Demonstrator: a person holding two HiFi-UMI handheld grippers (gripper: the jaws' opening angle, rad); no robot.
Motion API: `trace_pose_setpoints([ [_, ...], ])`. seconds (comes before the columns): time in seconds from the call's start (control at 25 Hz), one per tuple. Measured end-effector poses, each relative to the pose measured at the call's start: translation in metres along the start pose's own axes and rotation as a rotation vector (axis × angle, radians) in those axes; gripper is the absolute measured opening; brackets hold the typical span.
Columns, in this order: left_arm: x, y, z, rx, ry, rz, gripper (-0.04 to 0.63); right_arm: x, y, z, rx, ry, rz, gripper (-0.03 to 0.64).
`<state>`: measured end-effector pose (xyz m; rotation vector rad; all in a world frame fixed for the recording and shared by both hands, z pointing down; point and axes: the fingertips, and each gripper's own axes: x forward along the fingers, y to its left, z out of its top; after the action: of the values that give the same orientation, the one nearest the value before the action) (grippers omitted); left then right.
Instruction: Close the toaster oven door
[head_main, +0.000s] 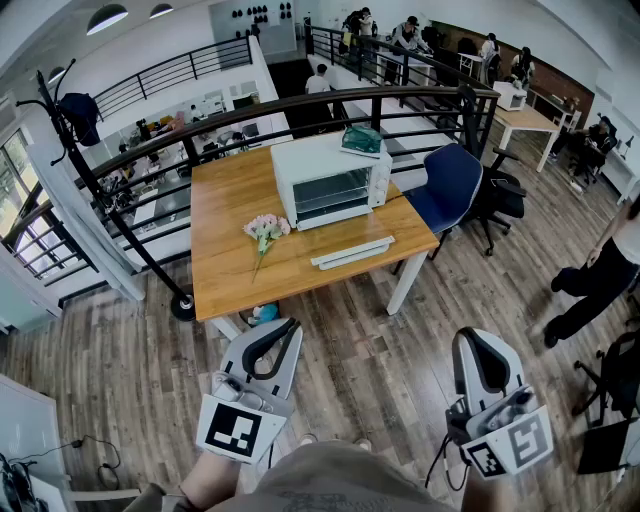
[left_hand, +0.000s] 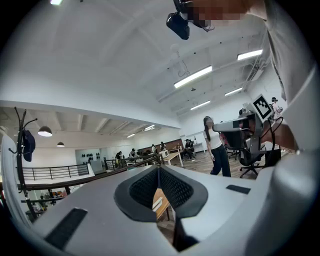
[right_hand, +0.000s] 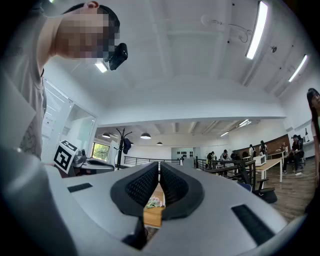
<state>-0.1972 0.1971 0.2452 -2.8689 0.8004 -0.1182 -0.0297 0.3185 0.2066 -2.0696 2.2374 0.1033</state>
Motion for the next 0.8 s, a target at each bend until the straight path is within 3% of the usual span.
trace_pose_setpoints([
  [0.44, 0.02, -0.037, 0.006, 0.012, 0.011, 0.0, 0.026, -0.019, -0.032, -0.009, 0.014, 0.018, 0.025, 0.038],
  [0.6, 0.02, -0.034, 0.011, 0.004, -0.033, 0.104, 0.028, -0.027, -0.048, -0.009, 0.038, -0.017, 0.01, 0.04],
  [0.64, 0.018, -0.032, 0.011, -0.009, -0.045, 0.142, 0.066, -0.03, -0.052, -0.011, 0.045, -0.029, -0.005, 0.05],
  [0.72, 0.016, -0.031, 0.006, -0.033, -0.046, 0.195, 0.168, -0.036, -0.06, -0.018, 0.05, -0.027, -0.016, 0.201],
  [0.8, 0.019, -0.035, 0.0, -0.035, -0.027, 0.209, 0.197, -0.037, -0.067, -0.024, 0.063, -0.017, -0.016, 0.201],
])
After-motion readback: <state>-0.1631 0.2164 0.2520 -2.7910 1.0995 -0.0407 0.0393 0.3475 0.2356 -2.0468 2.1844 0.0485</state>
